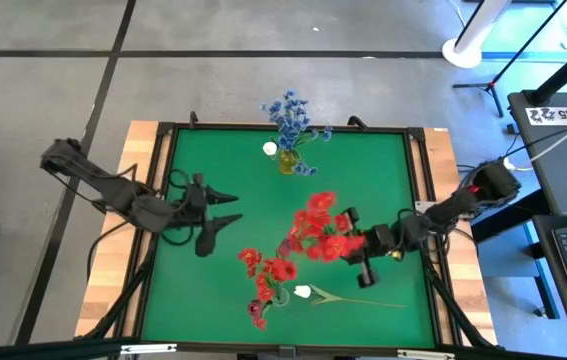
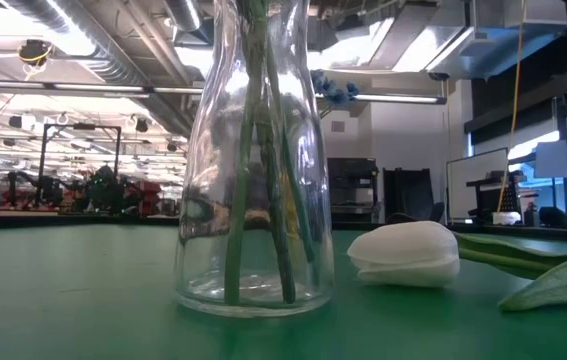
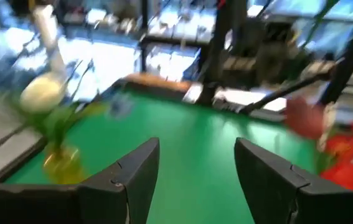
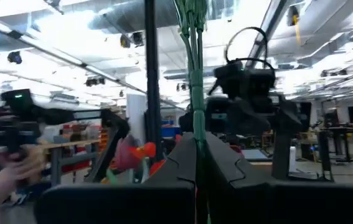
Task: Sort flowers into vase by color
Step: Put the red flowers into the transparent vase
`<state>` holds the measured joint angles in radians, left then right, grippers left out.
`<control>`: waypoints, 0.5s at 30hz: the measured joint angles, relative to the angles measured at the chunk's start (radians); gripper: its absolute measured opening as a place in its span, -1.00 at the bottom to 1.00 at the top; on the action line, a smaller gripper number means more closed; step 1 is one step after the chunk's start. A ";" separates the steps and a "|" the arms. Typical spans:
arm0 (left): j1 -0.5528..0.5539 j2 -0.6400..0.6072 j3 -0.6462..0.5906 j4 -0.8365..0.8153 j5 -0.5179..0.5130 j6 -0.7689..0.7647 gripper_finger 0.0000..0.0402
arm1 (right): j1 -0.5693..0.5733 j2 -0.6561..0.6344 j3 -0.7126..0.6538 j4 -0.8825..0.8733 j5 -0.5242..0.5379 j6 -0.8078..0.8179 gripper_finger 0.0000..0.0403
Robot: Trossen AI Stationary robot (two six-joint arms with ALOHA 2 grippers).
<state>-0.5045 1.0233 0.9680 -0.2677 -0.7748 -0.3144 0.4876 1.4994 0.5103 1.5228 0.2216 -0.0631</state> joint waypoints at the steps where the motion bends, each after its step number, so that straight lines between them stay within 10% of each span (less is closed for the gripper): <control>1: 0.000 0.014 0.000 0.062 0.010 0.041 0.01 | -0.002 0.025 0.020 0.008 0.005 0.000 -0.97; 15: 0.021 0.199 0.000 0.628 0.139 0.330 0.01 | -0.065 0.116 0.217 -0.138 0.007 0.040 -0.97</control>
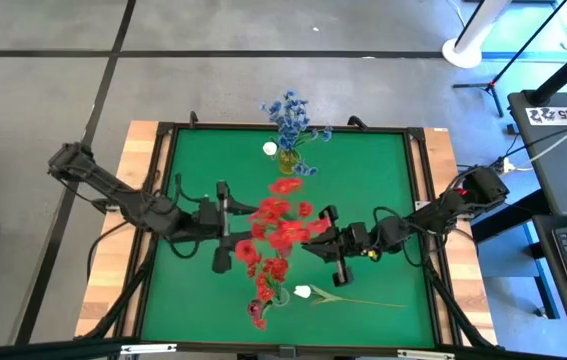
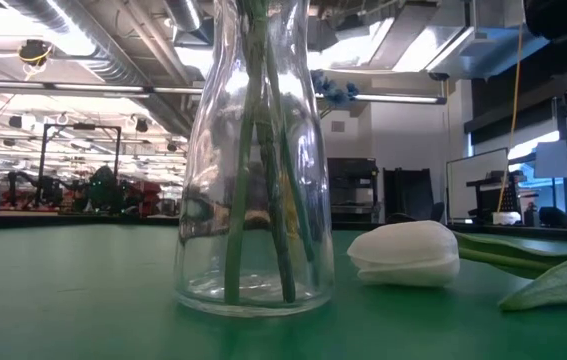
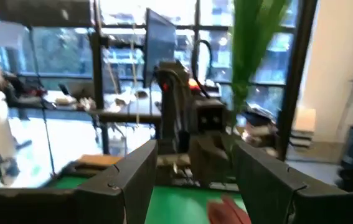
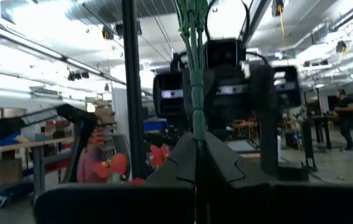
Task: Sort flowers into vase by color
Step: Put the red flowers into the transparent vase
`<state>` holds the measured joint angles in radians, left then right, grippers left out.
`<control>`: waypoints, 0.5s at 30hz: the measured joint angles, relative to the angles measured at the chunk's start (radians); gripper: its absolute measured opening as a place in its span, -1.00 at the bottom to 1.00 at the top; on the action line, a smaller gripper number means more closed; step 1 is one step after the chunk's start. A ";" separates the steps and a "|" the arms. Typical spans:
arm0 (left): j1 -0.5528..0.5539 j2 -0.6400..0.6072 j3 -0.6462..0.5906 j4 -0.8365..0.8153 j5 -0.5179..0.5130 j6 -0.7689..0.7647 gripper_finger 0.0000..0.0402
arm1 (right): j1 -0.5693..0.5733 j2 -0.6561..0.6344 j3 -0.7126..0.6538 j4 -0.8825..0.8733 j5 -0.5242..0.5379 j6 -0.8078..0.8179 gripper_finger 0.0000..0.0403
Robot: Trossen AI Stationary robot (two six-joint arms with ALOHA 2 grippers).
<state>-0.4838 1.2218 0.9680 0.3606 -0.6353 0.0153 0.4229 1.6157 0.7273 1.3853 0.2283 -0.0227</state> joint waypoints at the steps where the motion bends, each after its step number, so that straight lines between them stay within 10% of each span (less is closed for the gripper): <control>1: 0.004 0.021 0.000 0.043 0.003 0.023 0.01 | -0.003 0.000 0.008 -0.019 0.006 0.000 -0.97; 15: 0.061 0.149 0.000 0.356 0.187 0.092 0.01 | -0.005 0.001 0.029 -0.089 0.015 0.018 -0.97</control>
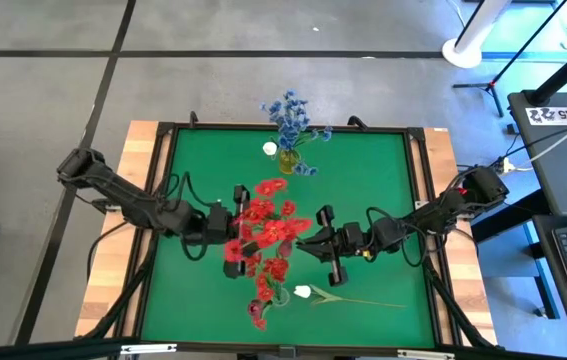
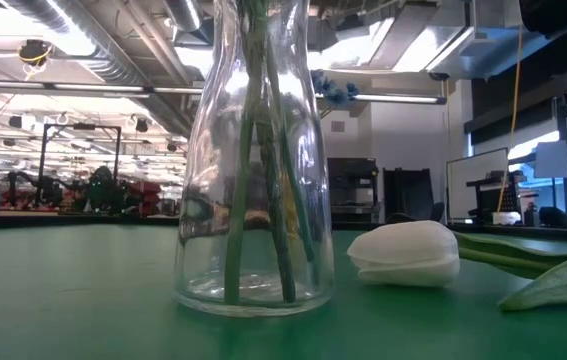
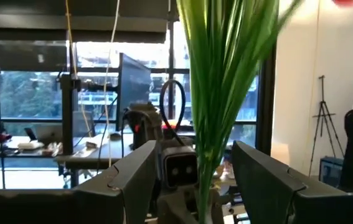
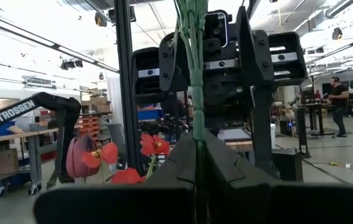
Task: Sort flowers into vase by color
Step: Put the red flowers into the transparent vase
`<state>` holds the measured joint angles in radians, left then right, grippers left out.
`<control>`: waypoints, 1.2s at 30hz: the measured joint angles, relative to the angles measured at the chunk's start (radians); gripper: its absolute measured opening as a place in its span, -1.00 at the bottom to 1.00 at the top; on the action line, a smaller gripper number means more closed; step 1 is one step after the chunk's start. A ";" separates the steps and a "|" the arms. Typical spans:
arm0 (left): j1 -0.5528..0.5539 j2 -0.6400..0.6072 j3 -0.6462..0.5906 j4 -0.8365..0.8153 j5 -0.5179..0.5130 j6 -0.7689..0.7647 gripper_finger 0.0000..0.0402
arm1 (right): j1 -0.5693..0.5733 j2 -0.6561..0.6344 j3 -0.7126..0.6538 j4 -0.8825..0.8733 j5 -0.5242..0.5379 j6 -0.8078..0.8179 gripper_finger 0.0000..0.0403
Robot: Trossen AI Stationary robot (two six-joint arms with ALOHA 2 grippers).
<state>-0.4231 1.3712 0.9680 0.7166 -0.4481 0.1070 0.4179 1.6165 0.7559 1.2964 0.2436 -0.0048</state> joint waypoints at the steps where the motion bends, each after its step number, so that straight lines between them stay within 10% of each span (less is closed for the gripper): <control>1: 0.001 0.000 0.000 0.005 0.003 0.000 0.01 | 0.000 0.000 0.000 0.000 0.000 0.000 -0.96; 36: 0.094 0.000 0.000 0.004 -0.023 -0.098 -0.20 | -0.046 0.000 0.000 -0.053 0.037 0.057 -0.96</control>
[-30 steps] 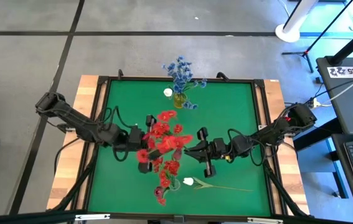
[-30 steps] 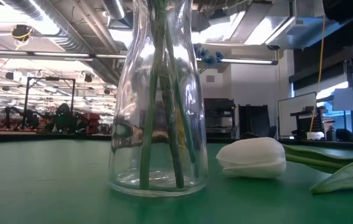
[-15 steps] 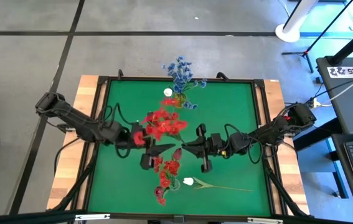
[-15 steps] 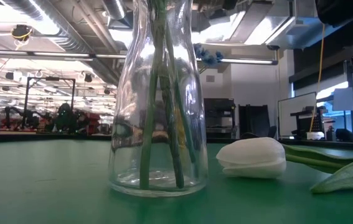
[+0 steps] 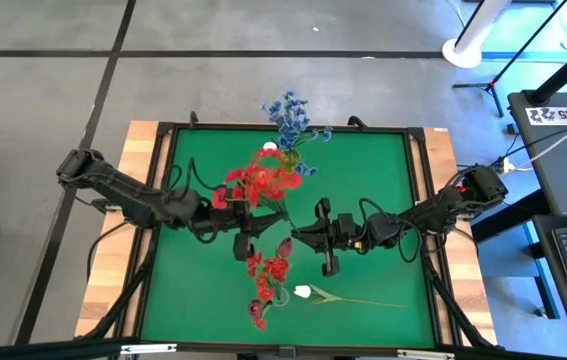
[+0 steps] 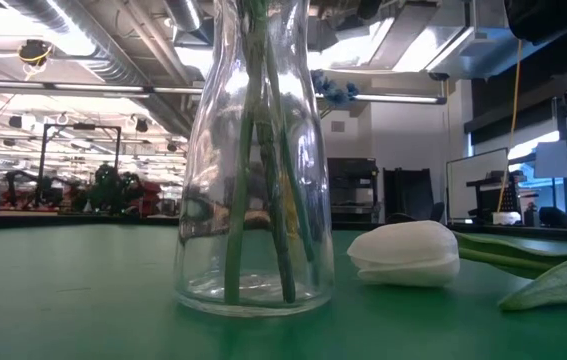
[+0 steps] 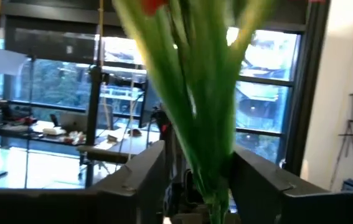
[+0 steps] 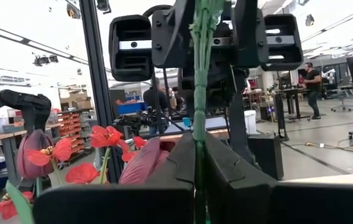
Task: Sort flowers into vase by color
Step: Put the red flowers into the transparent vase
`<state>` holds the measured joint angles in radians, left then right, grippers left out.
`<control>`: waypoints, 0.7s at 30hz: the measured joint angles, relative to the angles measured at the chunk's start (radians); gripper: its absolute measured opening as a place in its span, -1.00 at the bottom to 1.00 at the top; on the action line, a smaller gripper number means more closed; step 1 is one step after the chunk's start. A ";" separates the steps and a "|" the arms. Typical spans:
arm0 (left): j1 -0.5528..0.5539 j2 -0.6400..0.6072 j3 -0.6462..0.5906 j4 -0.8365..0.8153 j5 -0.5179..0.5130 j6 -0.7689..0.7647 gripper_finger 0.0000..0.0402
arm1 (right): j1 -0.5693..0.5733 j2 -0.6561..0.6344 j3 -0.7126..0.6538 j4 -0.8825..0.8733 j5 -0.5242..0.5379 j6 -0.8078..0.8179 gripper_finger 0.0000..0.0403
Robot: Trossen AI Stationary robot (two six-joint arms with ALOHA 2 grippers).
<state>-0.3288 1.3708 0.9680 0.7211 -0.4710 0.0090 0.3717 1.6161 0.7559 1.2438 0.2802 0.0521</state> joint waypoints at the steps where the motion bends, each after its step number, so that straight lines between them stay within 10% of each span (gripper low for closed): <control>1: -0.002 0.000 0.000 -0.002 -0.012 0.000 -0.27 | 0.000 0.000 0.000 -0.001 0.000 0.000 -0.96; 9: -0.010 0.000 0.000 -0.002 -0.061 -0.003 -0.92 | 0.000 -0.004 0.000 0.000 0.016 -0.013 -0.88; 21: -0.127 -0.104 0.000 -0.009 -0.253 0.163 -0.98 | 0.018 -0.144 0.001 -0.123 -0.026 -0.140 -0.02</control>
<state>-0.4559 1.2668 0.9680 0.7117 -0.7244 0.1724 0.3893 1.4724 0.7570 1.1209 0.2545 -0.0879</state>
